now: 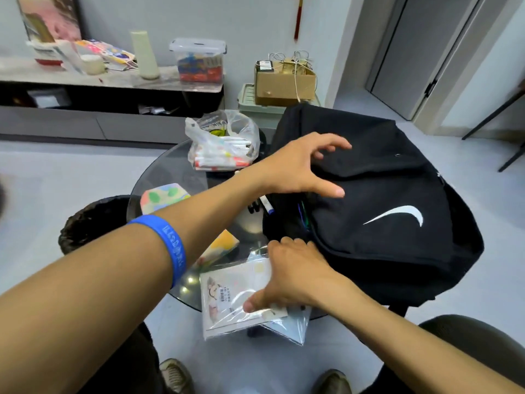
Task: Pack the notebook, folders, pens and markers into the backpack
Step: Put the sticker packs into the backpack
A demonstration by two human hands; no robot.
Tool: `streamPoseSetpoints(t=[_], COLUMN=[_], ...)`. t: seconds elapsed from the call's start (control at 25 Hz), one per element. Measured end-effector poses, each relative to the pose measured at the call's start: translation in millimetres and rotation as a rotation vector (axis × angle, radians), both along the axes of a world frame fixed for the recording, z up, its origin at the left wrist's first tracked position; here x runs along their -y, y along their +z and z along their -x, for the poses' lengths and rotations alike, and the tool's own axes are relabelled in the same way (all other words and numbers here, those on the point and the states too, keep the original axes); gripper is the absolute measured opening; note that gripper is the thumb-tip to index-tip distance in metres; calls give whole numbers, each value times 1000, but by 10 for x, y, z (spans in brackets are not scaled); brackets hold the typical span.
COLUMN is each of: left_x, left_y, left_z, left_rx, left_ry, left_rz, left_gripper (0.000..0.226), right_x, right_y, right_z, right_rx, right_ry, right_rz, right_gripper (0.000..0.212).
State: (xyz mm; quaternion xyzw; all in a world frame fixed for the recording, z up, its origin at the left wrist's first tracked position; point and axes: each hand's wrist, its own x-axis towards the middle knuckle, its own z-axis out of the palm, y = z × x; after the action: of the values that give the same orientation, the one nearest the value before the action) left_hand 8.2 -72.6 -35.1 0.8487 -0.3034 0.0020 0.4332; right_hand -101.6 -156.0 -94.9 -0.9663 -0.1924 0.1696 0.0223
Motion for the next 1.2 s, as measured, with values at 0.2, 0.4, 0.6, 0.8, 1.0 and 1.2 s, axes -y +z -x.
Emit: streamPoseSetpoints(t=[0.2,0.4,0.6,0.8,1.0,1.2], left_x=[194,383,503,602,682,757], left_y=[-40,-100,-79,269,953,1273], left_z=[197,305,210,-218,-468,-483], left_rx=[33,194,136,-111,42,120], left_ry=[-336,-299,-55,525,437,356], left_rz=[-553,-851,-452,249,527,569], left_gripper=[65,78,14,24,28,31], right_x=[75,231,676,1447,1706,1477], right_y=[52,59,304,675,716,708], right_z=[58,200,258,231,-11,-701], right_rx=[-103,-300,-387,-435,-389,-301], right_ry=[-133,-282,-379,-573,-1038,-1226], right_rz=[-250,-785,-1020,-1293,-1595,-1739], right_gripper=[80,33,18,18,13,8])
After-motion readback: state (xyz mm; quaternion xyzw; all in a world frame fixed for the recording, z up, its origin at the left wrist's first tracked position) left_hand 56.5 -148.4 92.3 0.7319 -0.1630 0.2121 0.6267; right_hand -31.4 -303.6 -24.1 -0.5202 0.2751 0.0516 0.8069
